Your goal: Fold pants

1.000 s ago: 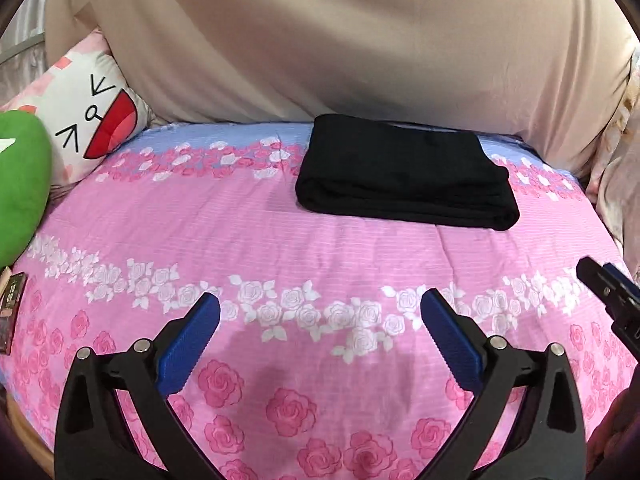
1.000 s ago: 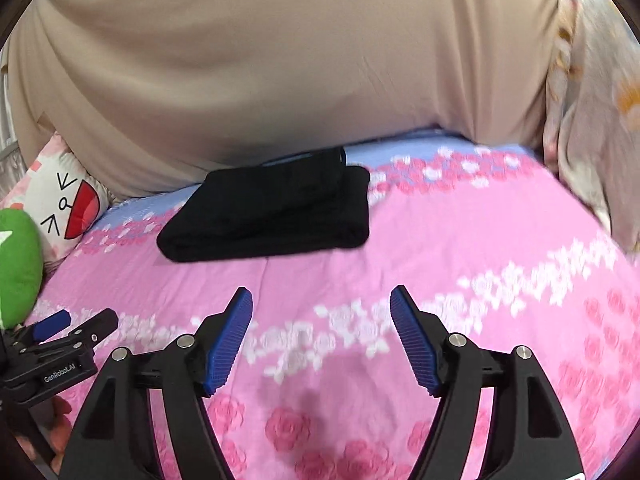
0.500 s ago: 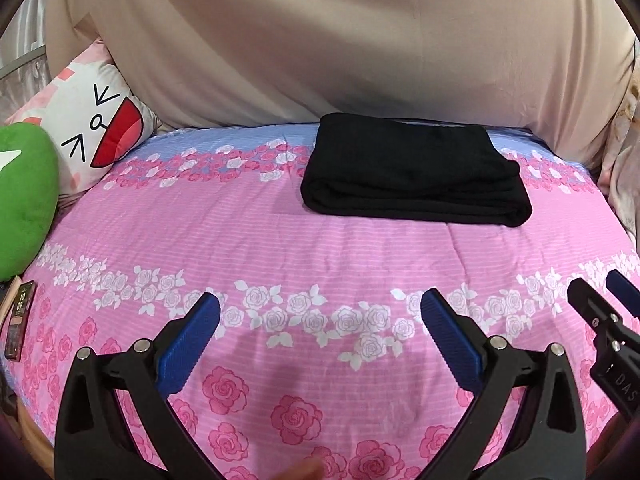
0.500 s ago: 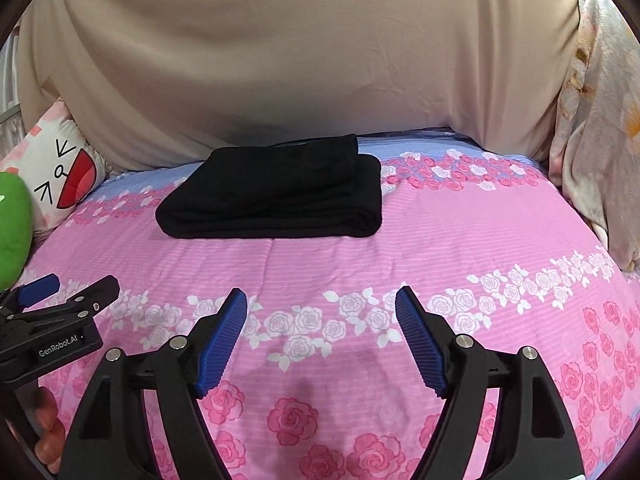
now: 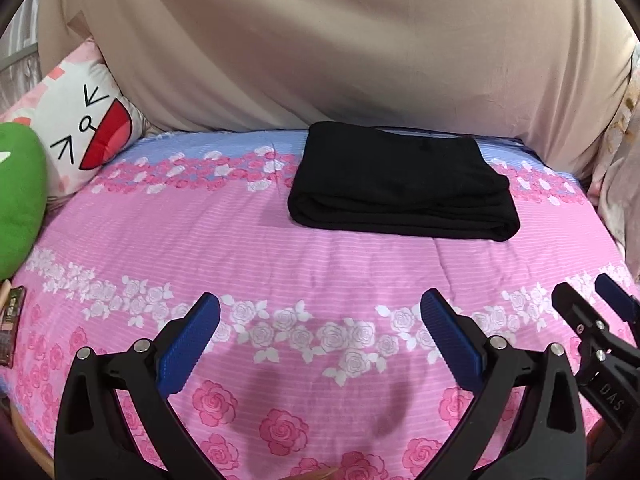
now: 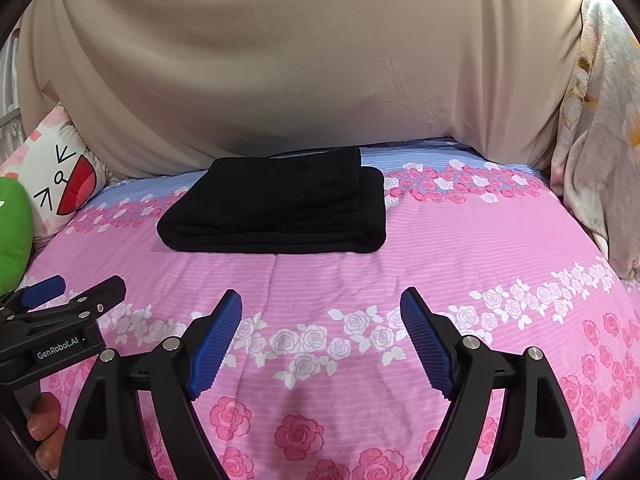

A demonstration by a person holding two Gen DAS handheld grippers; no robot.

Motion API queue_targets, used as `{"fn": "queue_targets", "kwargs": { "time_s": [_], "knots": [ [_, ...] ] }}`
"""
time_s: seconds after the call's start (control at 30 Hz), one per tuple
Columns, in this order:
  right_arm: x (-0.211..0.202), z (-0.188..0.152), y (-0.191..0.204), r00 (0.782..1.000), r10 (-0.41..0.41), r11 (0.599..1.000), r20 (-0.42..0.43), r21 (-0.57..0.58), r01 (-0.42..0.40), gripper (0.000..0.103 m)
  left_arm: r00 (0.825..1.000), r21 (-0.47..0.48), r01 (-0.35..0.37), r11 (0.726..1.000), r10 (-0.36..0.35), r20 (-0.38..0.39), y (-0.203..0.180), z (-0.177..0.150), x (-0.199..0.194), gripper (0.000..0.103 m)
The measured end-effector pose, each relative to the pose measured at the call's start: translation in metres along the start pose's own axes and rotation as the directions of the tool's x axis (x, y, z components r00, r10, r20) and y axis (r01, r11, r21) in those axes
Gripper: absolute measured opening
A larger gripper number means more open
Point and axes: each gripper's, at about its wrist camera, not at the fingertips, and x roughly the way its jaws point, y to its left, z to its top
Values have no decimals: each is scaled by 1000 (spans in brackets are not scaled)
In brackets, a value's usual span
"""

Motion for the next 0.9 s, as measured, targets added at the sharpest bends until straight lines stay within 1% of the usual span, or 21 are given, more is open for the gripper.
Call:
{"fn": "queue_targets", "kwargs": {
  "time_s": [0.07, 0.3, 0.73, 0.9],
  "knots": [
    [1, -1, 1, 1000, 3, 1000, -2, 0, -3, 80, 1000, -2, 4, 1000, -4, -2, 0, 0, 0, 98],
    [2, -1, 2, 1000, 6, 1000, -10, -2, -6, 80, 1000, 13, -18, 1000, 18, 3, -3, -2, -1, 98],
    [2, -3, 6, 1000, 3, 1000, -18, -6, -3, 80, 1000, 33, -11, 999, 11, 1, -5, -3, -3, 98],
    [2, -3, 6, 1000, 1, 1000, -18, -5, -1, 80, 1000, 40, -23, 999, 23, 3, -7, -4, -2, 98]
  ]
}}
